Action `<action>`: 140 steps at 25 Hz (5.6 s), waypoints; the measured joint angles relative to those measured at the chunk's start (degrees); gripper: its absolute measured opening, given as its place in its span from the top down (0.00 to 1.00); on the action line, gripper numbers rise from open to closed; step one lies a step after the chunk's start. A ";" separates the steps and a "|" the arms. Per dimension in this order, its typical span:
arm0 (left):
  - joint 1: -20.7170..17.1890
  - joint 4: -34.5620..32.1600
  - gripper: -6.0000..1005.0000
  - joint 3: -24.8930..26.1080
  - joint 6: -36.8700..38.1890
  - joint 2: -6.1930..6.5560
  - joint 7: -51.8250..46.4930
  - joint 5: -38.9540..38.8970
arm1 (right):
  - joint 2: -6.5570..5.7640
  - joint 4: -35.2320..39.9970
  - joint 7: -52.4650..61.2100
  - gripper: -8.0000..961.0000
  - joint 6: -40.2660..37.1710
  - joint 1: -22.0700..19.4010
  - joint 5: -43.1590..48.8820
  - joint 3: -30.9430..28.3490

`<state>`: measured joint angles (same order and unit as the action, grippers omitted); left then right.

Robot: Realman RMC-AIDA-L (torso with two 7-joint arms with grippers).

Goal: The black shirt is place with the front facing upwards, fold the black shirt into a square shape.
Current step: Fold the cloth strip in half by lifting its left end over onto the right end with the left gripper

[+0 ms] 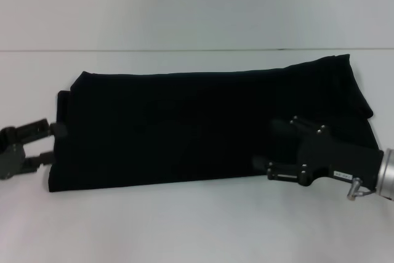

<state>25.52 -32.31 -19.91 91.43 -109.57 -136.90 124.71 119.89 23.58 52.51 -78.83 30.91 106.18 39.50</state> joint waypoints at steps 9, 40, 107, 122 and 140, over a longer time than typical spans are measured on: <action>-0.60 -1.81 0.07 0.21 -1.64 0.15 -9.33 8.99 | 0.26 -2.31 -2.59 0.04 3.22 1.39 -0.33 0.11; -0.10 4.74 0.07 0.22 -10.62 -0.22 -15.85 9.18 | 0.16 -3.67 -2.94 0.04 3.51 1.69 -1.94 0.40; 4.34 5.57 0.94 0.25 -14.93 -0.28 -9.99 8.47 | 0.15 -4.59 -2.28 0.04 2.77 1.77 -2.92 1.33; 0.76 1.52 0.91 7.45 -16.21 3.97 -9.35 8.94 | -0.08 -4.60 -2.15 0.04 2.98 0.61 -4.88 0.58; 21.88 8.04 0.88 5.46 -8.01 -1.18 -2.55 -3.20 | -0.37 -4.17 -2.05 0.04 0.69 -5.91 -4.84 -5.39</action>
<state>47.40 -24.27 -14.44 83.42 -110.74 -139.45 121.51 119.52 19.41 50.46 -78.14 25.00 101.34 34.11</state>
